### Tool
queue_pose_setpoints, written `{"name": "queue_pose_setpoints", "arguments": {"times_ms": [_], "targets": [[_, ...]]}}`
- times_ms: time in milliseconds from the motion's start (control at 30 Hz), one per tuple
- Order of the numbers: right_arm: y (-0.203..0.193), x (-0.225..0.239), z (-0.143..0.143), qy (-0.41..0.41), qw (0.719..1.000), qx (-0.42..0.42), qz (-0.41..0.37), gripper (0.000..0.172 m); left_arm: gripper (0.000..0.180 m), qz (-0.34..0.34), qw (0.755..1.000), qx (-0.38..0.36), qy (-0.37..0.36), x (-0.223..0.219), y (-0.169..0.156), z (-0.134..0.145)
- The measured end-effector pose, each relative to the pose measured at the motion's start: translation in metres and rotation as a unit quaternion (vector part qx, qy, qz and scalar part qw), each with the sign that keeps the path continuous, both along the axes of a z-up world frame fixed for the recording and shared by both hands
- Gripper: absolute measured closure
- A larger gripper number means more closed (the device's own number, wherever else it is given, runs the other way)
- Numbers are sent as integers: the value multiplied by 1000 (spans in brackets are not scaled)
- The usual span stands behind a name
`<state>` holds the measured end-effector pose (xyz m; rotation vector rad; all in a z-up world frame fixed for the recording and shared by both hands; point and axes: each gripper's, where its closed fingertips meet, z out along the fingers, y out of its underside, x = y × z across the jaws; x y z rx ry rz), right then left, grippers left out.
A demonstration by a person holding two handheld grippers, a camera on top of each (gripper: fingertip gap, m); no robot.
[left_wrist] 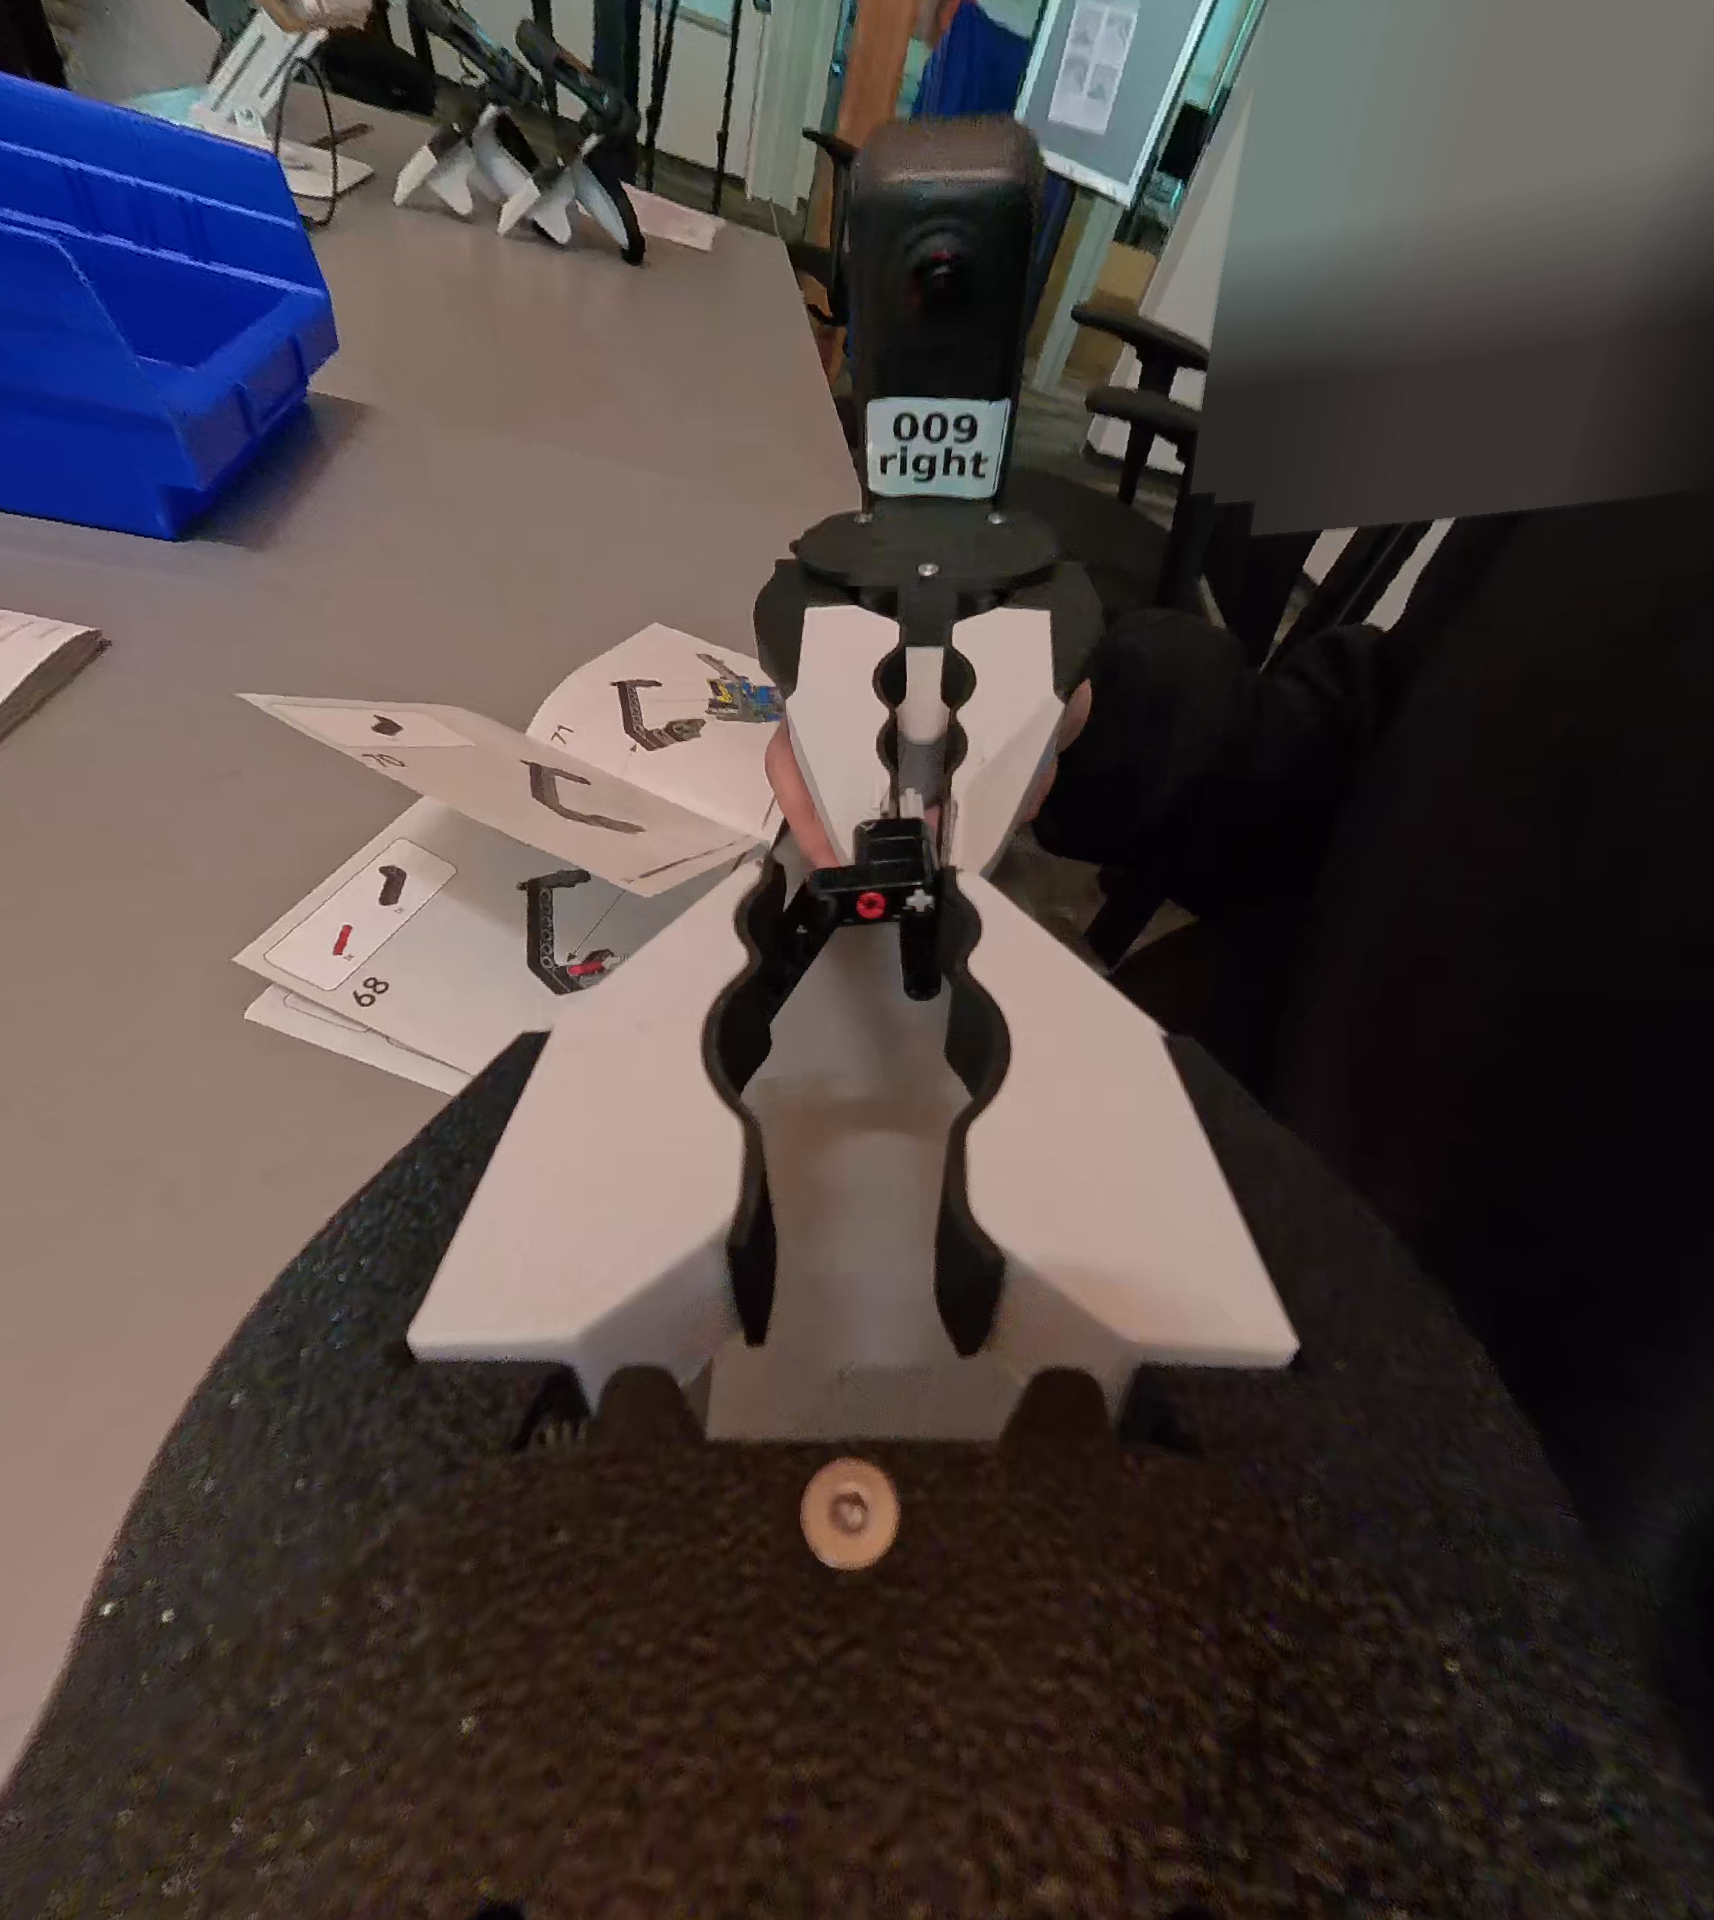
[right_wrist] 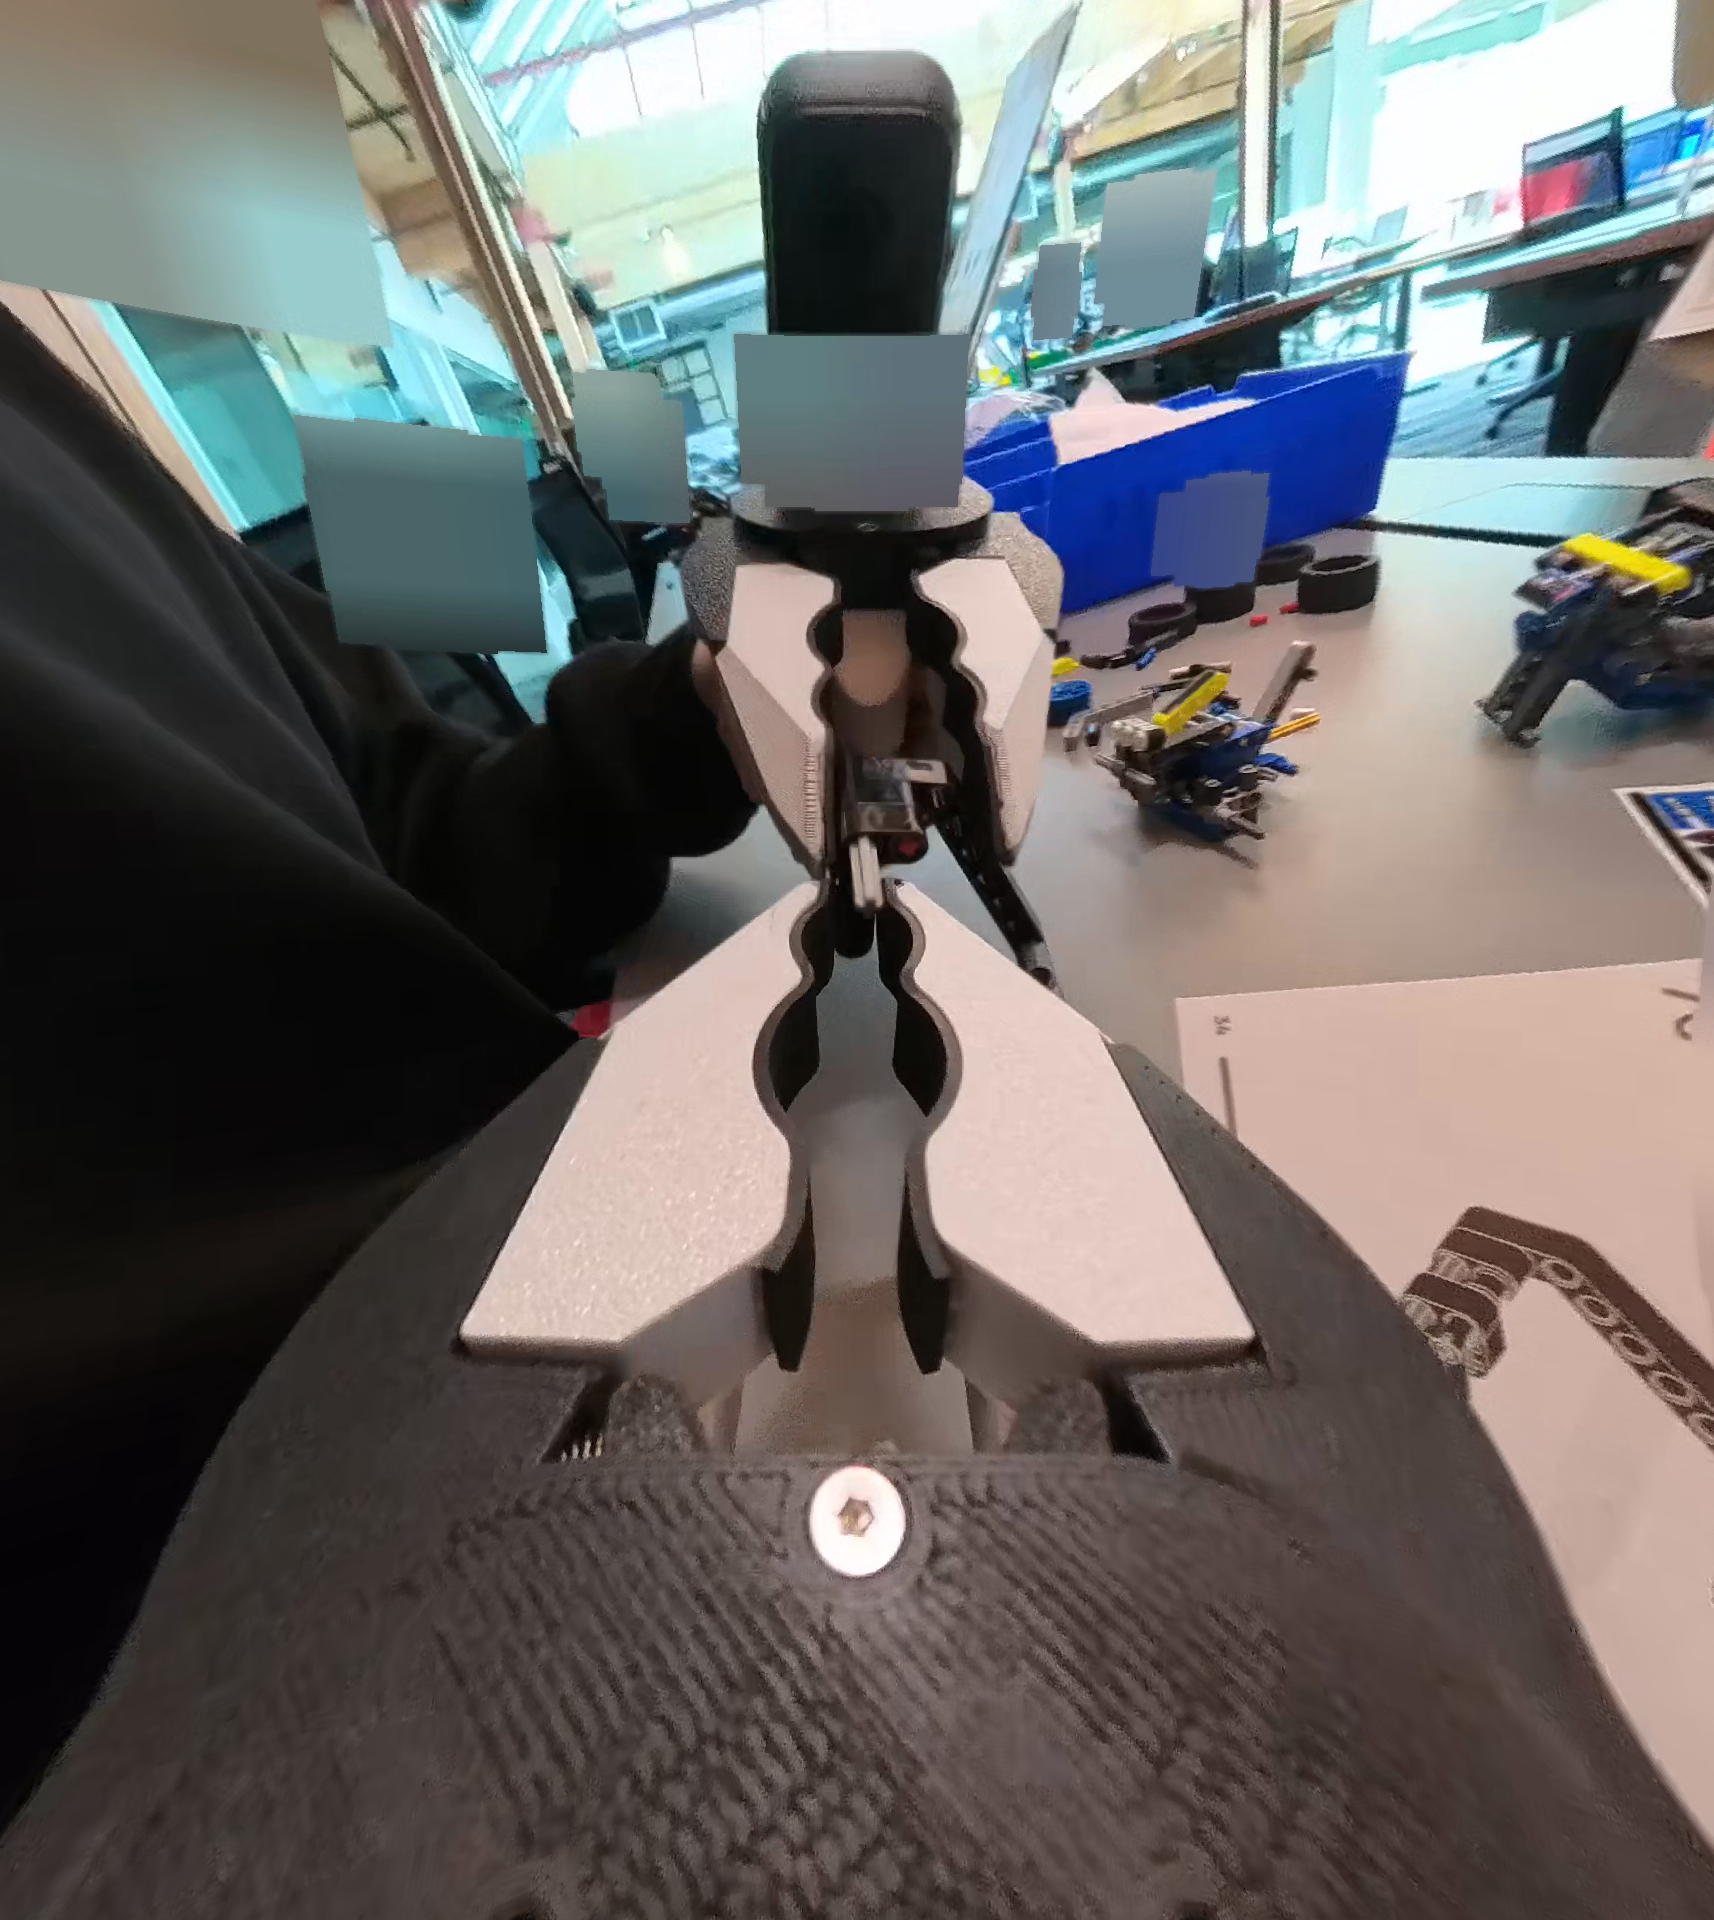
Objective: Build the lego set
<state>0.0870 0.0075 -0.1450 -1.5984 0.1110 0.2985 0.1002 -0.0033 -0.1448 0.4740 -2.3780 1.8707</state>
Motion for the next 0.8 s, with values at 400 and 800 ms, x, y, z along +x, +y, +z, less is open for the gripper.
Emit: {"name": "queue_pose_setpoints", "arguments": {"times_ms": [400, 800], "targets": [[2, 1, 8, -7, 1000, 21, -12, 167, 154, -5, 999, -48, -11, 1, 2, 7], [-5, -7, 9, -22, 999, 25, -37, 167, 154, -19, 997, -63, -31, -8, -2, 9]]}}
